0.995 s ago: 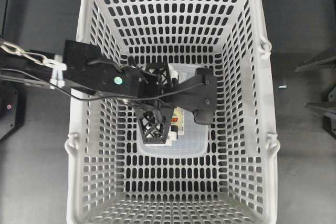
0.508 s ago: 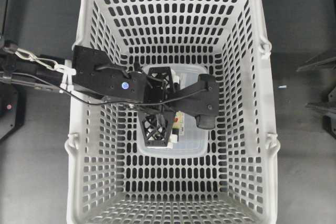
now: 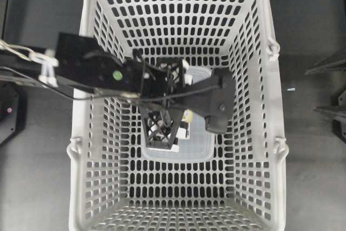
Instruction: Pick up the cellophane tape from the shopping basket with the left arm.
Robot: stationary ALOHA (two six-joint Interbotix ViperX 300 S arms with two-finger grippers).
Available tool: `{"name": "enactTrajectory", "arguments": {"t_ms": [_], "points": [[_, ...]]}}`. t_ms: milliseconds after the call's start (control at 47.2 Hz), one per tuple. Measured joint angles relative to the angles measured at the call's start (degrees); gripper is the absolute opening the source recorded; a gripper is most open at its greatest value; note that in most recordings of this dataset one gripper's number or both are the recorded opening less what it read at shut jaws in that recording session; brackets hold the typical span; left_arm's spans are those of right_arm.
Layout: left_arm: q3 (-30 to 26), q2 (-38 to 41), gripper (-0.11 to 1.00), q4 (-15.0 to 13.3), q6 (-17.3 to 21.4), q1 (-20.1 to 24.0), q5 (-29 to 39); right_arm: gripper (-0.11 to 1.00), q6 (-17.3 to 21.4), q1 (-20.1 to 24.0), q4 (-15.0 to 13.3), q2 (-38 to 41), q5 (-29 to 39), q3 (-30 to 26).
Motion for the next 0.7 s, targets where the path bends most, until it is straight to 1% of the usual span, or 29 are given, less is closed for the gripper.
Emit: {"name": "enactTrajectory", "arguments": {"t_ms": [85, 254, 275, 360, 444, 529, 698], "points": [[-5.45, -0.09, 0.50, 0.00, -0.09, 0.00, 5.71, 0.80, 0.09, 0.00, 0.09, 0.00, 0.00, 0.09], [-18.98, 0.35, 0.50, 0.00, 0.00, -0.18, 17.23, 0.80, 0.09, 0.00, 0.09, 0.00, 0.00, 0.09], [-21.18, 0.88, 0.50, 0.00, 0.00, -0.35, 19.25, 0.80, 0.09, 0.00, 0.00, 0.00, 0.00, 0.09], [-26.89, 2.99, 0.50, 0.00, -0.09, -0.53, 24.70, 0.80, 0.09, 0.00, 0.09, 0.00, 0.00, 0.09], [-30.06, 5.01, 0.50, 0.00, -0.09, -0.53, 28.13, 0.80, 0.09, 0.00, 0.00, 0.00, 0.00, 0.09], [-31.82, 6.33, 0.50, 0.00, 0.00, -0.53, 29.09, 0.80, 0.09, 0.00, 0.09, 0.00, 0.00, 0.09], [-32.17, 7.21, 0.50, 0.00, -0.35, -0.53, 29.36, 0.80, 0.09, 0.00, 0.09, 0.00, 0.00, 0.09]]}}
